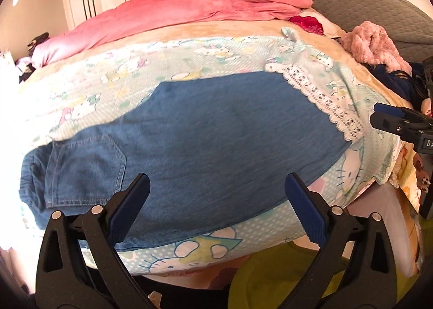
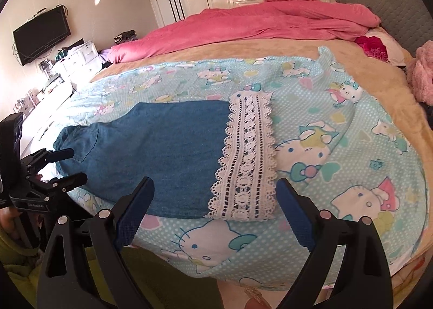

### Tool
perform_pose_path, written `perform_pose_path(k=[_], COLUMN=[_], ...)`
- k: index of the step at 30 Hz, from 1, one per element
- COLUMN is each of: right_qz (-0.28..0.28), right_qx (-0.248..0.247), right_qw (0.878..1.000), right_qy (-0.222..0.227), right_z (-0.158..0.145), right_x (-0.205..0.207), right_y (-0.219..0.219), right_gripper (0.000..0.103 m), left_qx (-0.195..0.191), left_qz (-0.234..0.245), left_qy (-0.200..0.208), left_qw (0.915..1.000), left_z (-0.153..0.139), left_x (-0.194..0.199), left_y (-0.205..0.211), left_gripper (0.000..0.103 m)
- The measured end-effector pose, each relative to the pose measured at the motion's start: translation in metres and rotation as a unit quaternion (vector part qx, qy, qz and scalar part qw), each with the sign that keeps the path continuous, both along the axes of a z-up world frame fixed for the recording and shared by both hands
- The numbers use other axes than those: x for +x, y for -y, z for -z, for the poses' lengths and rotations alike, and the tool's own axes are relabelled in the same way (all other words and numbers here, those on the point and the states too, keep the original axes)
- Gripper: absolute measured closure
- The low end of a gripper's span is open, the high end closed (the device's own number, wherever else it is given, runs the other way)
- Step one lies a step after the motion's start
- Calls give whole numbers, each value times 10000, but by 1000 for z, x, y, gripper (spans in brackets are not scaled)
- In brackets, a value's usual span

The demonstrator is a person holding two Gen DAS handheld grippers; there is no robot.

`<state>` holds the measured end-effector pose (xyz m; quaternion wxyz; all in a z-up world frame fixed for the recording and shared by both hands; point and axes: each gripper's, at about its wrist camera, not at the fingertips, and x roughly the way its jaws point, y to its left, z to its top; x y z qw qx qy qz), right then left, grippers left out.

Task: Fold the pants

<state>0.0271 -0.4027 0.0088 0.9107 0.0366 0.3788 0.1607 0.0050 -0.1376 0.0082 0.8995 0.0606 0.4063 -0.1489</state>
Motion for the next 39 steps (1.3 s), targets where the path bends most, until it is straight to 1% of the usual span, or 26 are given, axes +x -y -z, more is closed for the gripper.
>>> perform_pose_path(k=[6,10,23,29,33,38,39], right_qz=[190,240,201,121,83,130,144], right_qx=[79,127,305,384,362,371,364], right_qw=[9997,9995,9993,9991,9989,9983,9982], right_qy=[132,139,-72,-166,-291,-435,-456], right_z=[-7,-6,15,26,33,41,42], right_x=[-3,-3,1,6,10,16,16], right_y=[15,22,24,16,12,11,10], right_gripper=[12,12,12,12,12,12,12], left_qx=[47,122,316,321,154,445,512], left_qz=[174,337,823,1071,1271,1533,1568], left_qy=[64,93,194,62,-229,-247,-317], left_qw=[9998,9993,9959,9937,9915,9869,9858], left_z=[-11,-15,-26,-19,-9,4,8], left_x=[5,14,65,100,124,150,158], left_y=[19,35,85,100,108,124,127], left_gripper=[9,9,10,10,10,10,10])
